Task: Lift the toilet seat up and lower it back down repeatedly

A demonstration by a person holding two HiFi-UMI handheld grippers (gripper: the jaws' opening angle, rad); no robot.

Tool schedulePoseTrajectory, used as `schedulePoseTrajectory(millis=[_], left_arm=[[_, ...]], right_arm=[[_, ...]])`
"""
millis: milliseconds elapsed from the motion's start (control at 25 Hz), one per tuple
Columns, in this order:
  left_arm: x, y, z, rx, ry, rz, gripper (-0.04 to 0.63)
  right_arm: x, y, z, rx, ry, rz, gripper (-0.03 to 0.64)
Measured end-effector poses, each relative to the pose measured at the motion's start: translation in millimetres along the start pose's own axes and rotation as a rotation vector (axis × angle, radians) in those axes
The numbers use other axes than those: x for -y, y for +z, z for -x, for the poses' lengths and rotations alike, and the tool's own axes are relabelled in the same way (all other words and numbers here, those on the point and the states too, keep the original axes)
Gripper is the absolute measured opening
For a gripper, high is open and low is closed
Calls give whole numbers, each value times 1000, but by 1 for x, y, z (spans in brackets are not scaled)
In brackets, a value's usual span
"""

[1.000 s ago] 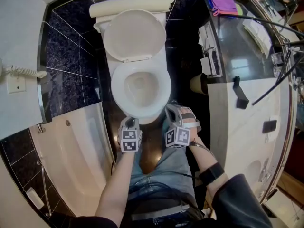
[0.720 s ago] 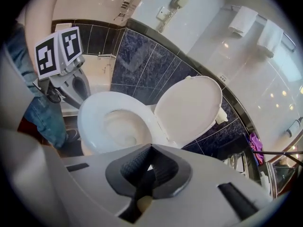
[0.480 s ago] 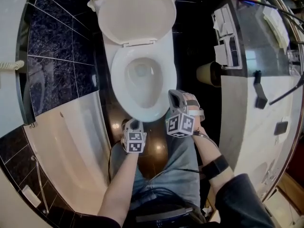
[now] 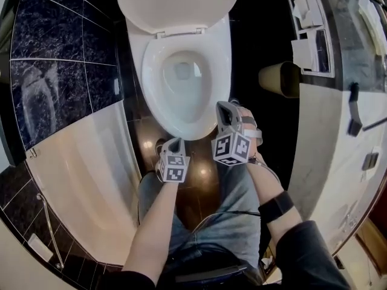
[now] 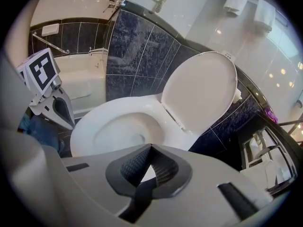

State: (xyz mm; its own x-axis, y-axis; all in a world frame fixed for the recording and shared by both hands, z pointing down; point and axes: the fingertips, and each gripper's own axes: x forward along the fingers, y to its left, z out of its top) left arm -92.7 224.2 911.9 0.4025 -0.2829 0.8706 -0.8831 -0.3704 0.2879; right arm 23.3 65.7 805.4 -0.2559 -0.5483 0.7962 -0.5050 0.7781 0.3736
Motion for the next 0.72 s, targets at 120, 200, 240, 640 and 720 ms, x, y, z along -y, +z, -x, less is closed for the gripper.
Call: schedulePoseTrajectory(millis=[120, 200, 240, 640, 720], left_arm=[[-4, 9, 1, 5, 10, 3, -6], [-5, 17, 5, 22, 13, -7, -5], [-6, 21, 8, 31, 15, -13, -5], [-18, 146, 98, 193, 73, -73, -5], [-14, 187, 136, 251, 85, -105, -5]], right_arm=[[-5, -4, -3, -14, 7, -21, 17], [-3, -3, -3, -15, 5, -34, 17], [-1, 0, -2, -13, 1, -38, 17], [70, 65, 55, 68, -46, -151, 18], [90, 89, 82, 97, -56, -192, 18]])
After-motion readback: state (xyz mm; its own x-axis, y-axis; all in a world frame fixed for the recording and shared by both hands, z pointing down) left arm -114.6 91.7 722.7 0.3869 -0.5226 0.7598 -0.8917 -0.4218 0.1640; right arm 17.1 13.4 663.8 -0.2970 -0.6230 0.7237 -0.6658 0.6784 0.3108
